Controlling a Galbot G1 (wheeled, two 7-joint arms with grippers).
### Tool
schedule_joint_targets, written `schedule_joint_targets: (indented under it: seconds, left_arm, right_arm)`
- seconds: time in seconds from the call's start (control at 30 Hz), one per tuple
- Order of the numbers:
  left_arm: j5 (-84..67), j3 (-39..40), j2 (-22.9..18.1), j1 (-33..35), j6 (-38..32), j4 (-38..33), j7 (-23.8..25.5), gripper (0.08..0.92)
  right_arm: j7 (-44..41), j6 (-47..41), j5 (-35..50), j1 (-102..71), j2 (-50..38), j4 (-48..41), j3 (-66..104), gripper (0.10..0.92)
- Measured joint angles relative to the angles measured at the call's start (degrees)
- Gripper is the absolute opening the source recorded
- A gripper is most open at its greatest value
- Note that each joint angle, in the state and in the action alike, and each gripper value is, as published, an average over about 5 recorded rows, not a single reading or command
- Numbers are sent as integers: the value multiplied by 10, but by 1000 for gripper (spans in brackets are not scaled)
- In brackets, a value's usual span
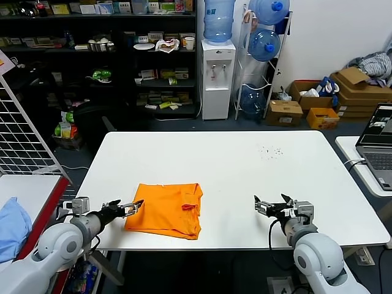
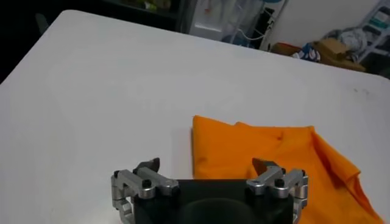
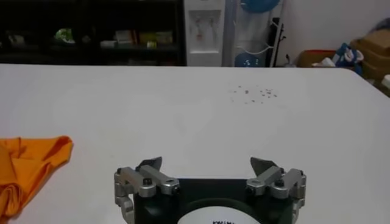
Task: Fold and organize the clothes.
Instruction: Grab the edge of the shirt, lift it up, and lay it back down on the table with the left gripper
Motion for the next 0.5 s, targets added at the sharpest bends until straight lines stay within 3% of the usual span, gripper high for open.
schedule_joint_targets:
  seconds: [0.33, 0.5]
  left_arm:
    - [17, 4, 0, -6, -3, 28, 41, 916]
    - [23, 9, -4, -7, -3, 32, 50, 814]
  right_arm:
    - [0, 0, -2, -1, 5, 0, -2, 921]
    - [0, 0, -2, -2, 4, 0, -1, 921]
